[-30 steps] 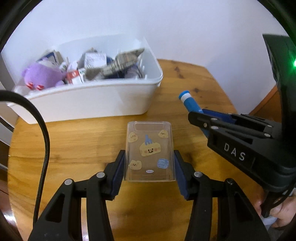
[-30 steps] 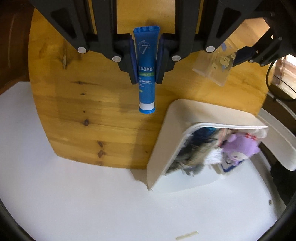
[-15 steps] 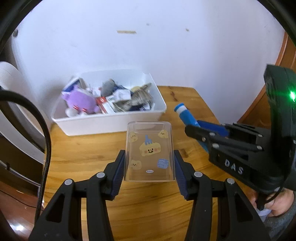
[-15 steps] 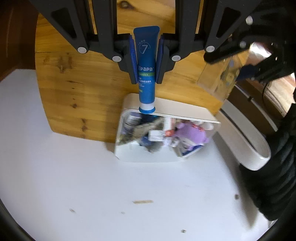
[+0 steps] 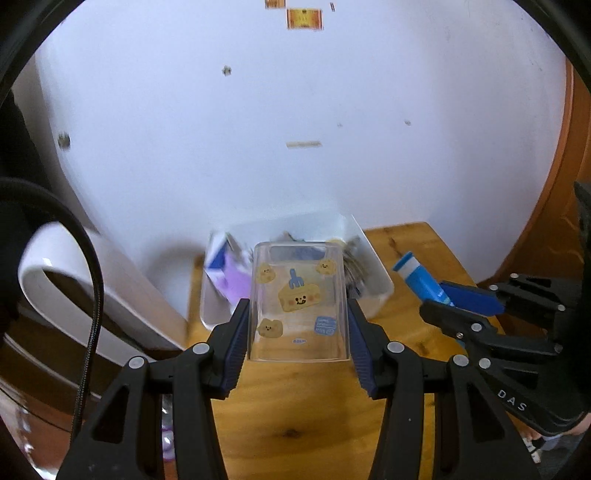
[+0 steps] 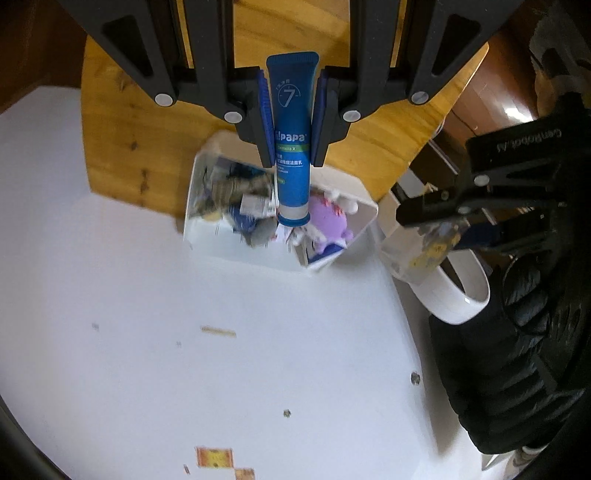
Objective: Organize objects
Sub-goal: 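Carry the clear case and blue tube up over the white tray, then lower the case and blue tube into the tray and open both grippers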
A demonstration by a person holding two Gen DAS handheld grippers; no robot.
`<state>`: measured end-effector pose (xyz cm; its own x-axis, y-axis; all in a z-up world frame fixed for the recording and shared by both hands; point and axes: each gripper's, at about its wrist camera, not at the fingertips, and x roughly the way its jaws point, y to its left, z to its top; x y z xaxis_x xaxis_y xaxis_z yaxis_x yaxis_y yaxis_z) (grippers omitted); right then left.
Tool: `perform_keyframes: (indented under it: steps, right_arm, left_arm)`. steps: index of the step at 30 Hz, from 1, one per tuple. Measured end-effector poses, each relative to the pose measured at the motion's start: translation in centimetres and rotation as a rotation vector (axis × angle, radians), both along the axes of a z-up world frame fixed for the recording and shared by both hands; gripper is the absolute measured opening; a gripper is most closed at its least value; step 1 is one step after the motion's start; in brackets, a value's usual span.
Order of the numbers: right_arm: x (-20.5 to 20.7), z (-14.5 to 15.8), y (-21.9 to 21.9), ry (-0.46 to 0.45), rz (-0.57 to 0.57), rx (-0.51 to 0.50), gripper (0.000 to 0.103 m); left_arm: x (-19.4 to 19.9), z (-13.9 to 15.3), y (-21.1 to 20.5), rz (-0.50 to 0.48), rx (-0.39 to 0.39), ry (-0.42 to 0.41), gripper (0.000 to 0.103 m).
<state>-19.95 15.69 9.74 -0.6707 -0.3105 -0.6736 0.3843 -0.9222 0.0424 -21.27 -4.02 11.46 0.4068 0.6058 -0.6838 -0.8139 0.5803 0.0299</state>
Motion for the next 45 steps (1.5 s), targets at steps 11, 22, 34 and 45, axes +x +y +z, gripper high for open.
perform_keyframes:
  steps: [11, 22, 34, 45]
  right_arm:
    - [-7.0, 2.8, -1.5, 0.081, -0.066, 0.078, 0.020]
    - [-15.7, -2.1, -0.8, -0.005, -0.167, 0.095, 0.020]
    - [-18.6, -6.5, -0.3, -0.080, -0.192, 0.115, 0.020]
    - [-18.7, -6.7, -1.0, -0.116, -0.161, 0.082, 0.022]
  left_arm:
    - [3.4, 0.7, 8.2, 0.062, 0.056, 0.039, 0.053]
    - [6.7, -6.2, 17.6, 0.174, -0.076, 0.097, 0.053]
    - [8.3, -11.2, 19.8, 0.144, -0.156, 0.144, 0.053]
    - [8.4, -11.4, 19.7, 0.137, -0.184, 0.132, 0.061]
